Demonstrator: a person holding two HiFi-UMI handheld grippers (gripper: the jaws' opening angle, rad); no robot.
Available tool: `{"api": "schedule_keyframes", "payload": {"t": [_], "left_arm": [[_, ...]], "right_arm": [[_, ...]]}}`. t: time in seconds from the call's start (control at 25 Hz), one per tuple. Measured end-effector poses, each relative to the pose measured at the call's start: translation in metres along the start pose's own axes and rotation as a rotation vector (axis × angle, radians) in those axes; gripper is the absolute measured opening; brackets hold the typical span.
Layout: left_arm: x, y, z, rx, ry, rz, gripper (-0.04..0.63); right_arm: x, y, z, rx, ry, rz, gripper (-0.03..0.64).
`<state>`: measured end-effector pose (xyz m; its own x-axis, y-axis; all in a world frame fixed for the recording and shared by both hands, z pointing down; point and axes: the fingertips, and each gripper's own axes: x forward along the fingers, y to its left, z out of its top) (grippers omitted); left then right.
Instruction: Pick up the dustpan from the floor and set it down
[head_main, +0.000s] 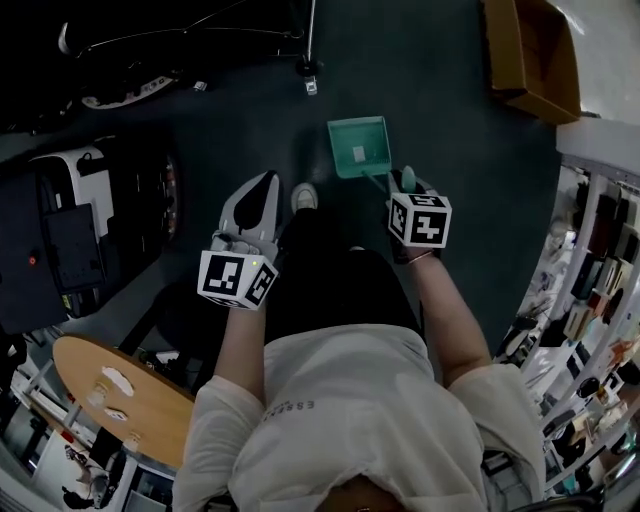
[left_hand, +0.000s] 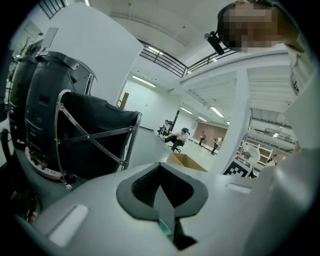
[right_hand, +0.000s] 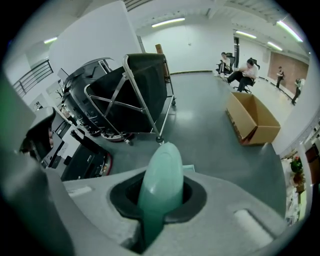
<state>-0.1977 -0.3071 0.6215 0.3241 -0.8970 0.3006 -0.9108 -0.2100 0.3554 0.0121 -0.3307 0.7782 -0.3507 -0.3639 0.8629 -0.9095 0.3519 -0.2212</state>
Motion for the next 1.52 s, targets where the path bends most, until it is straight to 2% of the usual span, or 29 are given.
{"api": "schedule_keyframes", "payload": {"t": [0.28,0.4,0.48,0.6,0.72,0.88,0.92,1.0,1.12,1.2,1.32,1.52], "left_arm": [[0.012,0.017,-0.020,-0.038,0.043,0.004,0.015],[0.012,0.005,-0.010,-0.028,0.061,-0.013,0.015],[0.010,-0.004,0.000,-0.028,0.076,-0.021,0.015],[0.002,-0.017,0.022,-0.051,0.090,-0.022,0.015],[-0.009,-0.040,0.055,-0.055,0.070,-0.037,0.015],[-0.024,-0.082,0.104,-0.013,0.021,-0.083,0.015],[-0.031,-0.096,0.113,-0.007,0.014,-0.095,0.015],[-0.045,-0.127,0.131,0.004,0.001,-0.132,0.015],[-0.068,-0.170,0.157,0.058,-0.055,-0.188,0.015],[-0.084,-0.191,0.168,0.096,-0.101,-0.199,0.015],[-0.109,-0.212,0.170,0.120,-0.149,-0.182,0.015],[-0.162,-0.239,0.139,0.098,-0.162,-0.137,0.015]], "right_arm": [[0.018,0.010,0.015,0.003,0.030,0.027,0.023],[0.019,0.006,0.010,-0.054,0.039,-0.020,0.222],[0.011,0.001,0.017,-0.078,-0.002,-0.055,0.300],[-0.023,0.000,0.042,-0.069,-0.099,-0.080,0.303],[-0.079,0.004,0.071,-0.059,-0.208,-0.071,0.305],[-0.161,0.017,0.108,-0.089,-0.340,-0.019,0.290],[-0.184,0.021,0.112,-0.089,-0.374,-0.001,0.254],[-0.233,0.024,0.118,-0.081,-0.459,0.012,0.096],[-0.296,0.024,0.118,-0.090,-0.587,-0.018,-0.008],[-0.325,0.028,0.112,-0.106,-0.646,-0.004,-0.008],[-0.354,0.038,0.094,-0.162,-0.698,0.064,-0.008],[-0.384,0.053,0.036,-0.271,-0.712,0.094,-0.008]]}}
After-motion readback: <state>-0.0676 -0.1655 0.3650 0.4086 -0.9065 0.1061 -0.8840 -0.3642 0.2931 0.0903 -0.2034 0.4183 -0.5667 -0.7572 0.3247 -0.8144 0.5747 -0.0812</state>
